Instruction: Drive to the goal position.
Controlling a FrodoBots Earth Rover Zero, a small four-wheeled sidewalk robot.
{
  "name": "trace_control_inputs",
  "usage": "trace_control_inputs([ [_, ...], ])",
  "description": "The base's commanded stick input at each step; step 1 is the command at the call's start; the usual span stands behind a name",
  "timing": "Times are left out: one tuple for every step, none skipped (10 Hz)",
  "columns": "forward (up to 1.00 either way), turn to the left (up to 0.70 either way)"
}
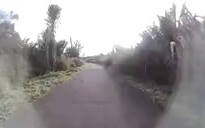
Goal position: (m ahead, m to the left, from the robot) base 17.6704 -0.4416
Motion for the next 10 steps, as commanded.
trace_control_inputs([
  [0.7,0.0],
  [0.7,0.0],
  [0.7,0.0],
  [0.7,0.0],
  [0.7,0.0],
  [0.7,0.0],
  [0.7,0.0],
  [0.7,0.0],
  [0.7,0.0],
  [0.7,0.0],
])
